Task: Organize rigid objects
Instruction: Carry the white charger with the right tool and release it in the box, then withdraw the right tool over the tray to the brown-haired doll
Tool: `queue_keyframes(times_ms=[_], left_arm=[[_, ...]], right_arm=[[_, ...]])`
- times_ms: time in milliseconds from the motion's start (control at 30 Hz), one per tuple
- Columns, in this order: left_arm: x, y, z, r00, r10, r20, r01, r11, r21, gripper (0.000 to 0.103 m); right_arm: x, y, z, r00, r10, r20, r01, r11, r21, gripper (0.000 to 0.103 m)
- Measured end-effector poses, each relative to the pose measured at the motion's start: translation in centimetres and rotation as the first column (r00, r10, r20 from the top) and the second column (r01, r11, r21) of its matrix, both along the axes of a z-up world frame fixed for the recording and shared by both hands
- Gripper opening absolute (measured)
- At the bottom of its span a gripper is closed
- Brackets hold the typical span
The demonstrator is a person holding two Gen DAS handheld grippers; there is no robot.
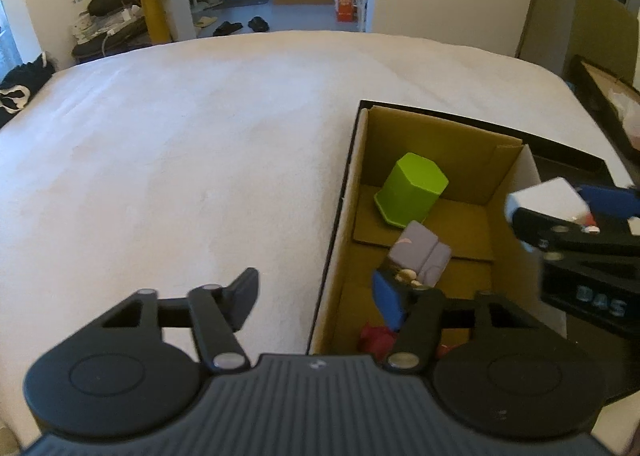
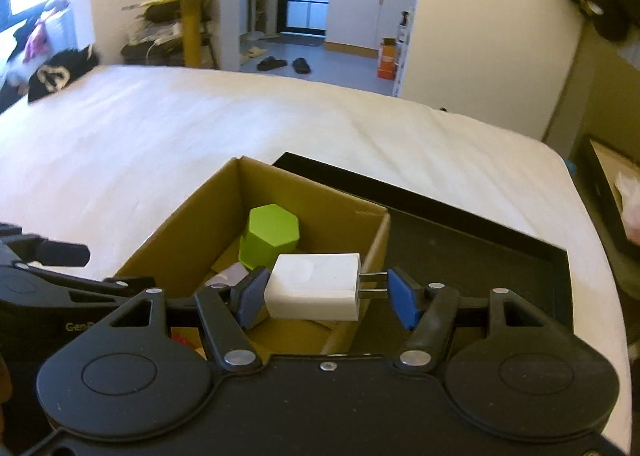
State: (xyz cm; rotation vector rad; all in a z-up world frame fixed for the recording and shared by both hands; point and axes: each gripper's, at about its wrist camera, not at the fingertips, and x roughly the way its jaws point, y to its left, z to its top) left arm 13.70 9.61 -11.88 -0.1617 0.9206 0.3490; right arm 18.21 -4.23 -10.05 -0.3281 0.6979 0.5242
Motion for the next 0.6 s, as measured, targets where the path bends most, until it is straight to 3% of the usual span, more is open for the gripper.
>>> queue_keyframes(times_ms=[33,100,267,500,600], left_arm=[[-0.1,-0.1,-0.1,1.0,-0.009,0.005,0.009,1.0,-0.003,0.048],[-0.1,-0.3,-0.2,1.0,-0.025,0.013,0.025,1.0,-0.003,0.03],[0.1,0.1,-0.6,1.0,-0.028,0.006,0.028,0.999,-0.043,0.009],[0.1,-0.4,-0.6,0.999,-0.035,0.006,0.035,0.999,-0.025,0.009],[0.1,-0.2,-0.7,0.999,-0.032,0.005,0.033,0.999,-0.033,0.009]], right_arm=[[0.0,0.3,-0.2,1.0,0.009,0.007,-0.009,1.0,-0.014,0.063],[0.2,0.9,-0.5,1.0,0.024,0.015,-0.024,0.999,-0.037,0.063],[0.3,1.7,-1.2,0.995,0.082,0.056,-0.076,0.992,-0.101,0.063],[-0.7,2.5,-1.2,0.983,0.138,0.124,-0.115,0.978,-0.176,0.07],[-1.0,1.9,-0.9,0.986,0.124,0.108,-0.107,0.982,-0.156,0.07]])
